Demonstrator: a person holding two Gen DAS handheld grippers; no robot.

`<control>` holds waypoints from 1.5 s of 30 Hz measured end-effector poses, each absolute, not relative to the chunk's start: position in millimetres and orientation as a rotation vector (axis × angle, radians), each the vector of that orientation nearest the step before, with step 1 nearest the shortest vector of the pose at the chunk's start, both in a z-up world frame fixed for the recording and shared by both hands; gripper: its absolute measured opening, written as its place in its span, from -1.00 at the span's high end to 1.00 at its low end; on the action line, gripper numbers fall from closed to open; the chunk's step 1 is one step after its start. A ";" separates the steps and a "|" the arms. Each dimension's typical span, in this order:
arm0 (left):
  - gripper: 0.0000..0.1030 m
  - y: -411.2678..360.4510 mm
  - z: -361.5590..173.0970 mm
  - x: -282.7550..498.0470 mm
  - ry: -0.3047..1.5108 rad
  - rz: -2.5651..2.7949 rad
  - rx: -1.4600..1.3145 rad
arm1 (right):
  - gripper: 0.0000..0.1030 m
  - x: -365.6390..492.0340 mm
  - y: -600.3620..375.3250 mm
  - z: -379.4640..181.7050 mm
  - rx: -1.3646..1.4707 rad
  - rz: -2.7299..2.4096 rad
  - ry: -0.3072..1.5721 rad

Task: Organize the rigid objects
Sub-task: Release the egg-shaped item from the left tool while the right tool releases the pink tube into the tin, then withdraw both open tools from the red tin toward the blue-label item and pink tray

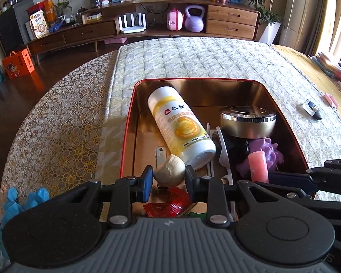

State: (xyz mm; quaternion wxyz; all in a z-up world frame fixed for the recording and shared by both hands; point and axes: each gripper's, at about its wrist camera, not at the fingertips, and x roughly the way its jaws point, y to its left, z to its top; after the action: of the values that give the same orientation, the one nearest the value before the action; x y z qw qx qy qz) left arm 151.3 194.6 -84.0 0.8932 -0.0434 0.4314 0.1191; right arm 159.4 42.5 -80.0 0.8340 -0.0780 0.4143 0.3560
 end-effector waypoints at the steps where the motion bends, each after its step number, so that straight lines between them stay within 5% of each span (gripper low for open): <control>1: 0.42 193.9 -84.7 152.2 0.898 0.244 -0.087 | 0.71 159.6 42.2 -81.1 -0.165 0.753 0.881; 16: 0.38 185.5 -87.1 155.6 0.911 0.235 -0.075 | 0.59 156.5 27.7 -75.1 -0.127 0.760 0.890; 21: -0.30 183.9 -78.8 145.1 0.878 0.224 -0.111 | 0.47 154.0 20.2 -68.1 -0.106 0.762 0.884; 45: -0.31 146.7 -16.7 98.1 0.743 0.168 -0.121 | -0.28 121.5 -37.1 -19.0 -0.055 0.767 0.758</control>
State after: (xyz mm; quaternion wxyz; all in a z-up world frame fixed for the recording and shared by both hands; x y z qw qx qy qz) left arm 98.1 146.7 -16.7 0.9265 -0.0588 0.3625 0.0819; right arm 121.5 -37.1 -19.0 0.8576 -0.0262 0.3610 0.3653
